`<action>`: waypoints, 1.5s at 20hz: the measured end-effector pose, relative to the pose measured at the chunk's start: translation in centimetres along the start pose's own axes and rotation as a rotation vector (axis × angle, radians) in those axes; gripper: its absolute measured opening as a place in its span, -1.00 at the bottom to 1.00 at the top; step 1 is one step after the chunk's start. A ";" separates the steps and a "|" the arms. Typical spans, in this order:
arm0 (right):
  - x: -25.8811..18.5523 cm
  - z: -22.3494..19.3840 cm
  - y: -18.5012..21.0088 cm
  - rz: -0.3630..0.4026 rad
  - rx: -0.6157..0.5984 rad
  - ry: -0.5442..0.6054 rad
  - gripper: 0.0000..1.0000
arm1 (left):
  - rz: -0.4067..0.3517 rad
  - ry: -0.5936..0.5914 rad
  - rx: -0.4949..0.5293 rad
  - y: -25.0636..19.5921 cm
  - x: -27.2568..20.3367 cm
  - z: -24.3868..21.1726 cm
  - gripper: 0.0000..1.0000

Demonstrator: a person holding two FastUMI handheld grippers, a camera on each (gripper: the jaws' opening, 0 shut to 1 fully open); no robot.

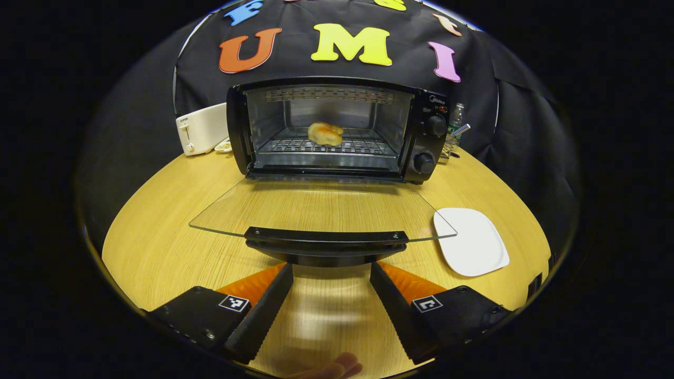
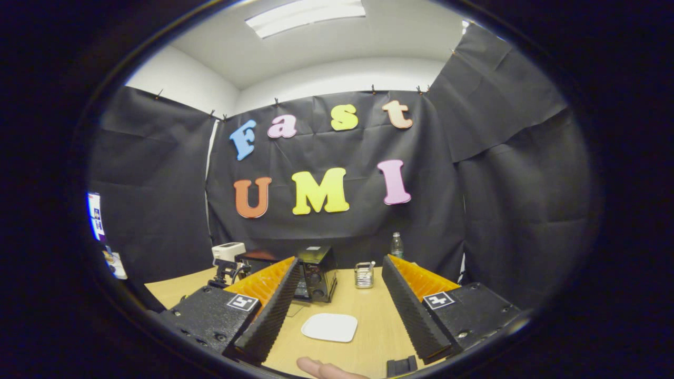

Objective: Open the electric oven with the left hand, put the food in, and close the electric oven.

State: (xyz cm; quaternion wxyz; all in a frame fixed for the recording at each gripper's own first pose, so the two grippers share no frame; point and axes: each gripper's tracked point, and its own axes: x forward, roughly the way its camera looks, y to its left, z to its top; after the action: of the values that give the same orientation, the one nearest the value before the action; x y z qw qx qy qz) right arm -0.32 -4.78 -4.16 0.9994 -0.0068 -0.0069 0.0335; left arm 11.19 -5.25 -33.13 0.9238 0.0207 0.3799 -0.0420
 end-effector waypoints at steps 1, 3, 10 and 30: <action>0.0 0.0 0.0 0.001 0.002 0.001 0.96 | 0.000 -0.002 0.004 0.0 0.0 0.2 0.93; 0.1 -0.1 0.0 -0.001 0.005 0.004 0.96 | 0.000 -0.001 0.006 0.2 0.0 0.5 0.94; 0.3 -0.7 -0.4 0.000 0.021 0.013 0.96 | 0.013 -0.060 0.044 0.4 -0.6 3.0 0.94; 0.6 -1.9 -2.9 -0.040 0.045 0.032 0.89 | 0.018 -0.333 -0.019 1.7 -1.2 15.2 0.94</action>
State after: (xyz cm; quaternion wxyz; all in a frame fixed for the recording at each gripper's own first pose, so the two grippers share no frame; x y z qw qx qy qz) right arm 0.50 -7.63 -6.02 0.9997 0.0154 0.0096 0.0133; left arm 21.15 -4.53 -21.48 0.9745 0.0081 0.2217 -0.0327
